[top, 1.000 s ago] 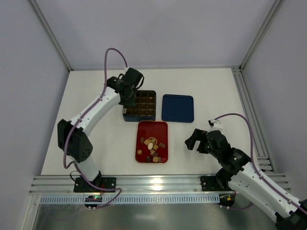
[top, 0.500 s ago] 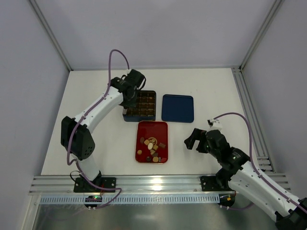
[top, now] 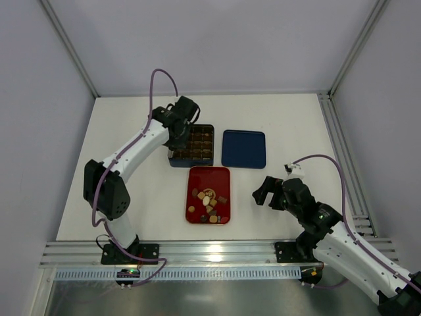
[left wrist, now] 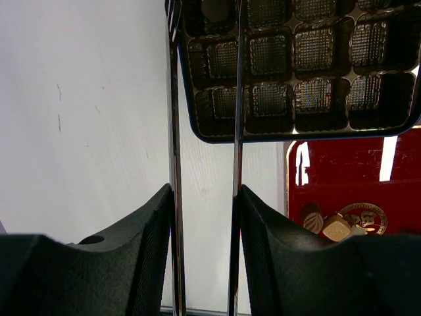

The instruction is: Pack the chocolate

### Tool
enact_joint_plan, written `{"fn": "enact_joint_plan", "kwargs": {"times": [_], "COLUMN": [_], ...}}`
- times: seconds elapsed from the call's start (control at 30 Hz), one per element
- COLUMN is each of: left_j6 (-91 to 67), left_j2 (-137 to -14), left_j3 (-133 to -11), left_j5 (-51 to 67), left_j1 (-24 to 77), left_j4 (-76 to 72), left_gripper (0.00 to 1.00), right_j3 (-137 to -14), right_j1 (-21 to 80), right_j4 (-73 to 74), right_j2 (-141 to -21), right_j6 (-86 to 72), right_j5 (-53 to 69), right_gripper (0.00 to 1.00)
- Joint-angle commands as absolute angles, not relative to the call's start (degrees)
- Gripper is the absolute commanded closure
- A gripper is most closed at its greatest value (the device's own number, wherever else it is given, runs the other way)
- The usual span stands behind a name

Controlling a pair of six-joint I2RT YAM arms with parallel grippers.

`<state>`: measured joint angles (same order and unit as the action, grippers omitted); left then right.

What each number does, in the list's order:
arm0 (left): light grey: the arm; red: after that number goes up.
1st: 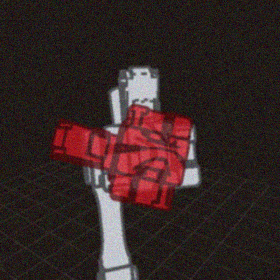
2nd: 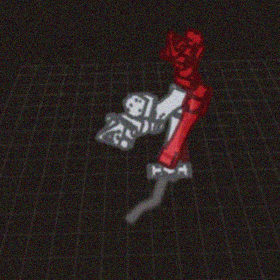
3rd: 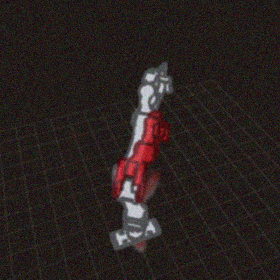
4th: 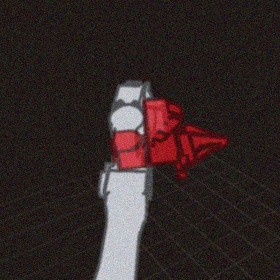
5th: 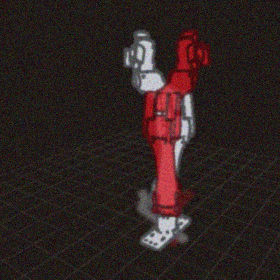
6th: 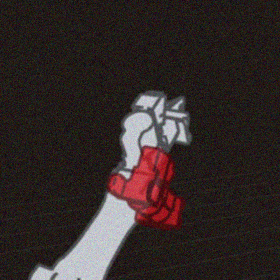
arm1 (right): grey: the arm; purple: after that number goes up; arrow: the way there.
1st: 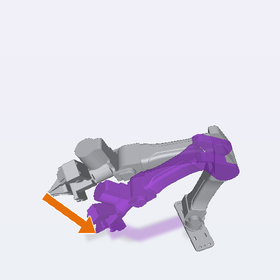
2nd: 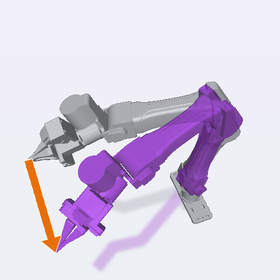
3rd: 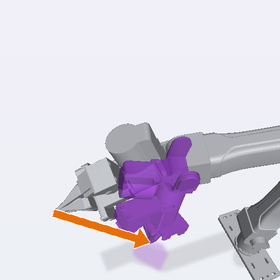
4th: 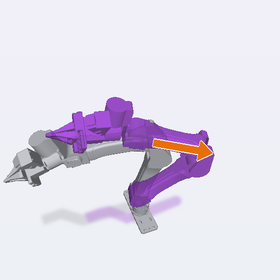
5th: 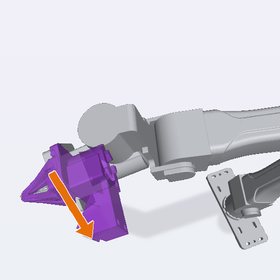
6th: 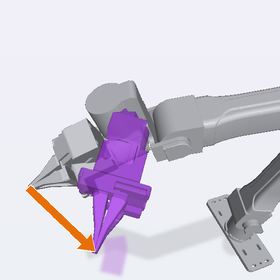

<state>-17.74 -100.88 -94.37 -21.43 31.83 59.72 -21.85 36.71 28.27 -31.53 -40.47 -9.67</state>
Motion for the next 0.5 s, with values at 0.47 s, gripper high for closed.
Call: {"fn": "enact_joint_plan", "kwargs": {"times": [0.47], "left_j6": [-23.37], "left_j2": [-83.59], "left_j3": [-84.92], "left_j5": [-15.12], "left_j1": [40.95], "left_j4": [60.11], "left_gripper": [0.58], "right_j3": [-23.55], "right_j1": [36.91], "right_j4": [26.81], "right_j2": [-32.26], "right_j6": [-39.81], "right_j5": [-10.55], "right_gripper": [0.00]}}
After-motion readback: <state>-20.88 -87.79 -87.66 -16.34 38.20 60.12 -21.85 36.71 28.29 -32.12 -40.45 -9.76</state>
